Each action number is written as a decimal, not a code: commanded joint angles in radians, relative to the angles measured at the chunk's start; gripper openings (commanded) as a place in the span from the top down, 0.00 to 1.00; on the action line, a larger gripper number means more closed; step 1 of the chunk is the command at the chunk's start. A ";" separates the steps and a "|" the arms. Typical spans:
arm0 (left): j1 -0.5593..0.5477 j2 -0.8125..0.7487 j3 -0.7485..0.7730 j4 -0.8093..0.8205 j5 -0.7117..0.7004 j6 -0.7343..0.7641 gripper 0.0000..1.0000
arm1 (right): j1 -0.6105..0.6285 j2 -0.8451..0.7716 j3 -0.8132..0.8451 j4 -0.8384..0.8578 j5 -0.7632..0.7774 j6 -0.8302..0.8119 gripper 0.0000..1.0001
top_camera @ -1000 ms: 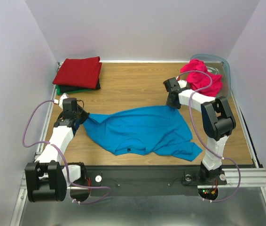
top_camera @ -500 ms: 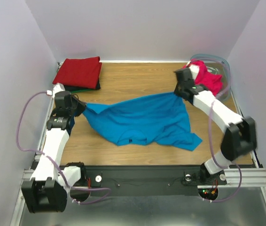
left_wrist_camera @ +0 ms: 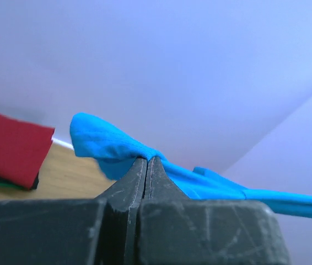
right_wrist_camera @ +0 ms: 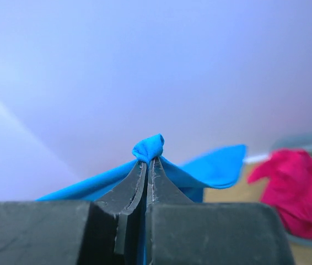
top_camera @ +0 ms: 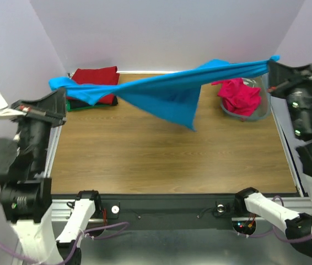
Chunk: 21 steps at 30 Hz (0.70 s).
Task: Fold and stack the t-shirts
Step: Flatten the tshirt out
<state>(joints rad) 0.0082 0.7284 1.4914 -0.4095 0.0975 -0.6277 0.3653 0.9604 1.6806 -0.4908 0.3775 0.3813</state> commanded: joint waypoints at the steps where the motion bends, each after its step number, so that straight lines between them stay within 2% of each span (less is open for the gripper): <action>1: 0.006 -0.001 0.157 -0.090 -0.012 0.049 1.00 | -0.009 -0.008 0.152 -0.103 -0.175 -0.038 1.00; 5: 0.006 0.028 0.350 -0.176 -0.038 0.065 1.00 | -0.009 -0.012 0.299 -0.152 -0.334 -0.022 1.00; 9: 0.006 0.077 0.657 -0.284 -0.070 0.089 1.00 | -0.008 -0.011 0.448 -0.199 -0.446 -0.006 1.00; 12: 0.006 0.094 0.810 -0.305 -0.087 0.098 1.00 | -0.009 -0.026 0.531 -0.227 -0.474 0.014 1.00; 16: 0.006 0.050 0.833 -0.266 -0.090 0.094 1.00 | -0.009 -0.072 0.538 -0.235 -0.482 0.033 1.00; 21: 0.006 0.025 0.692 -0.203 -0.068 0.085 1.00 | -0.009 -0.110 0.433 -0.236 -0.439 0.037 1.00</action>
<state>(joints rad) 0.0086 0.7235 2.2818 -0.6785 0.0471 -0.5579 0.3649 0.8516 2.1784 -0.7254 -0.1032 0.4118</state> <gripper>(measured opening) 0.026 0.021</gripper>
